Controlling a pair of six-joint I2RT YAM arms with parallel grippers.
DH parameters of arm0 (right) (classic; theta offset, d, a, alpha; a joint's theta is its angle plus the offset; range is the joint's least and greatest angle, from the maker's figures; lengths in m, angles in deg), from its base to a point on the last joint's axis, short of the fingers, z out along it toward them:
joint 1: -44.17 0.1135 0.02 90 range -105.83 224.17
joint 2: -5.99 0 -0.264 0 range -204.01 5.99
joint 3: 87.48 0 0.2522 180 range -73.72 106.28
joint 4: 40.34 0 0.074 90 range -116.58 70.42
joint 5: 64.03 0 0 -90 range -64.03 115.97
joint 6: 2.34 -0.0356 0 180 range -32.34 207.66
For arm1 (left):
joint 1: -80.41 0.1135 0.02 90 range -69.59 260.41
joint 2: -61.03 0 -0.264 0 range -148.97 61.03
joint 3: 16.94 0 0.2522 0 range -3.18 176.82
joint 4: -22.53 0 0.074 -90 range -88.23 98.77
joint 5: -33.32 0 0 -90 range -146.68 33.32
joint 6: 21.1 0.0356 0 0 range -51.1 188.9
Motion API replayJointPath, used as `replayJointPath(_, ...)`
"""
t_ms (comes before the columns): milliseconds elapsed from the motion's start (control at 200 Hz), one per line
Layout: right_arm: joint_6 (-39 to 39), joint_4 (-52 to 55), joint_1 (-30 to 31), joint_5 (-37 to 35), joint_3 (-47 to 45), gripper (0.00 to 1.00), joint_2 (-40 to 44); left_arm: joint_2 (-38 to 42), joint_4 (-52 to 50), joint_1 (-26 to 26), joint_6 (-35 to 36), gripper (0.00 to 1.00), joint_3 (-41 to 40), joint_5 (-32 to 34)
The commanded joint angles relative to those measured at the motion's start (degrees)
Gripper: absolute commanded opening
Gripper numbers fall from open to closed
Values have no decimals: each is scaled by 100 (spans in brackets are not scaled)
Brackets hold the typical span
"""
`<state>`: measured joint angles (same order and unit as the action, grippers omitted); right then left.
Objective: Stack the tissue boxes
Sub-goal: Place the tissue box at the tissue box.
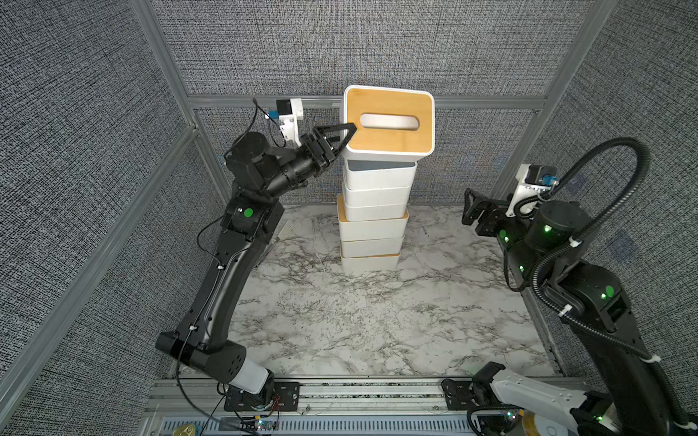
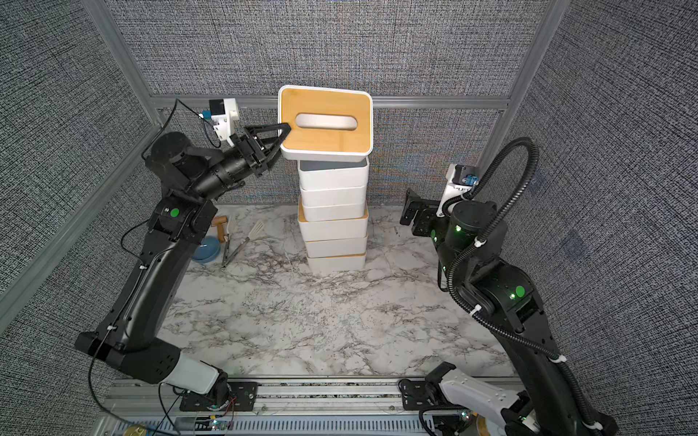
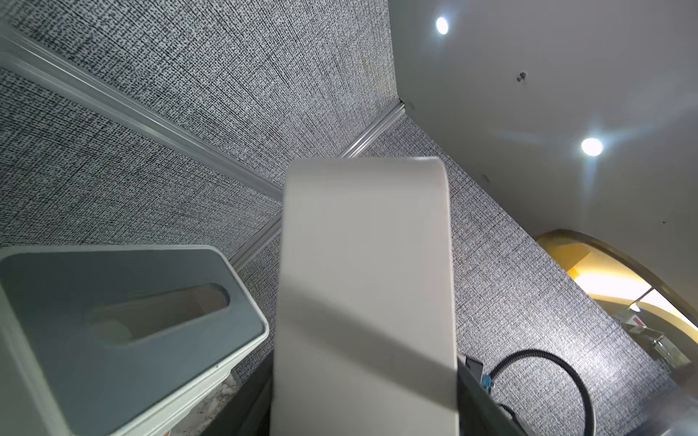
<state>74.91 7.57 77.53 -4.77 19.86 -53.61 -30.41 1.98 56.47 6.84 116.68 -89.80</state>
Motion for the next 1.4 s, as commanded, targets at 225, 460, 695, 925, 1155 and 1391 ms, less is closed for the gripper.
replayJointPath(225,316,-277,-5,310,-218,99,-35,-376,-833,287,-598,22,460,68)
replayJointPath(460,405,-354,-3,323,-412,99,35,-681,-830,359,-1167,22,647,-252)
replayJointPath(695,387,-442,-5,376,-580,99,86,-766,-925,346,-1627,23,734,-256)
replayJointPath(925,335,-481,0,446,-673,99,141,-719,-1100,338,-1686,24,711,-153)
replayJointPath(1155,308,-448,-3,479,-682,99,168,-788,-1114,338,-1694,26,696,-107)
replayJointPath(1391,308,-443,-3,455,-727,99,176,-866,-1126,295,-1686,32,697,-123)
